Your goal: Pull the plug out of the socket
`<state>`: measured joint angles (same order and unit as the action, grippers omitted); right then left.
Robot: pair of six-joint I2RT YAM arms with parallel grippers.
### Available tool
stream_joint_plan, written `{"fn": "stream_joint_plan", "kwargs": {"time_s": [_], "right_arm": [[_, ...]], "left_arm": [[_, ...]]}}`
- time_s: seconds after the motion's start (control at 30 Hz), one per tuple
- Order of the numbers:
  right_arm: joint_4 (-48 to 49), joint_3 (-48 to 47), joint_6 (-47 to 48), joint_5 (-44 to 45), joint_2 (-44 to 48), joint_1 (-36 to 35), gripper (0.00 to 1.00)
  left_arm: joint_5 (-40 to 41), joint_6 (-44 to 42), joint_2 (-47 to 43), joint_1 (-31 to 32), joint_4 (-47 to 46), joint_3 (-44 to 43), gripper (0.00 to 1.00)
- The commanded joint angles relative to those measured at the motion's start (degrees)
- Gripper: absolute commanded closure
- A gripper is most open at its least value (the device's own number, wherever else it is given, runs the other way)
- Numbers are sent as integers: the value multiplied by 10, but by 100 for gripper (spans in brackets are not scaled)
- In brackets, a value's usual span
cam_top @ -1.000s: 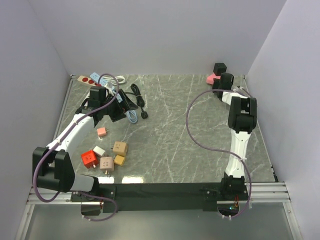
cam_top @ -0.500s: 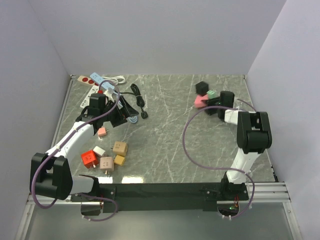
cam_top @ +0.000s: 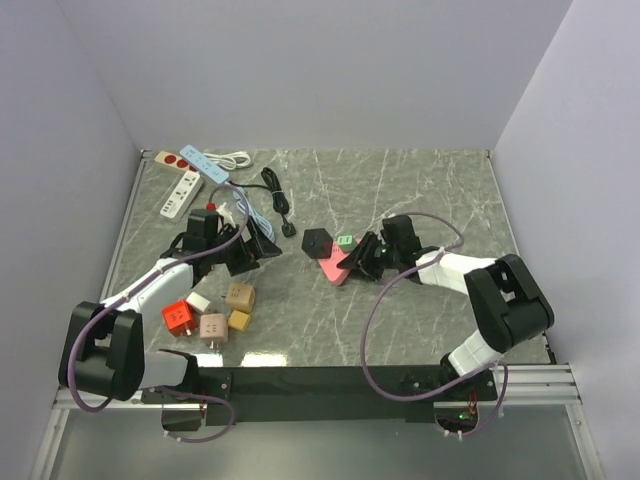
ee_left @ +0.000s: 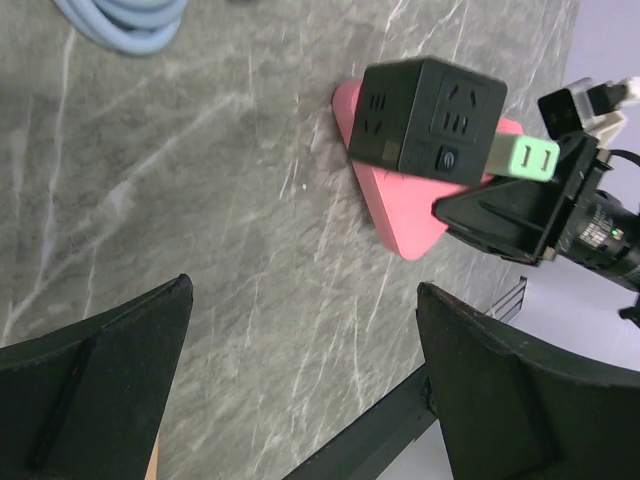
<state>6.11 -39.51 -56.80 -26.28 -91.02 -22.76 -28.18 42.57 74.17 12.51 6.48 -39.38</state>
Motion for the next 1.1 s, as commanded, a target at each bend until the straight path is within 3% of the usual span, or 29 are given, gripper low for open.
{"fn": "stream_joint_plan", "kwargs": {"time_s": [0.0, 0.07, 0.27, 0.37, 0.53, 0.67, 0.77, 1.07], "right_arm": [[-166, 29, 49, 47, 25, -19, 73], [-212, 21, 69, 57, 39, -20, 53], [-380, -38, 135, 106, 88, -20, 30], [-450, -71, 150, 154, 132, -19, 25], [-529, -170, 180, 201, 168, -20, 25], [-584, -246, 239, 235, 120, -24, 25], [-590, -286, 279, 280, 79, -30, 25], [-574, -386, 339, 304, -34, -62, 25]], "left_arm": [[-15, -7, -12, 9, -50, 18, 1], [-14, -3, -13, 14, -58, 22, 1], [-4, 2, -16, 25, -59, 19, 1], [2, 7, -16, 27, -56, 12, 1], [14, 11, -12, 31, -53, 4, 1], [16, 16, -4, 37, -58, 0, 1], [20, 20, 0, 43, -57, -2, 1], [40, 36, -26, 57, -53, 4, 1]]}}
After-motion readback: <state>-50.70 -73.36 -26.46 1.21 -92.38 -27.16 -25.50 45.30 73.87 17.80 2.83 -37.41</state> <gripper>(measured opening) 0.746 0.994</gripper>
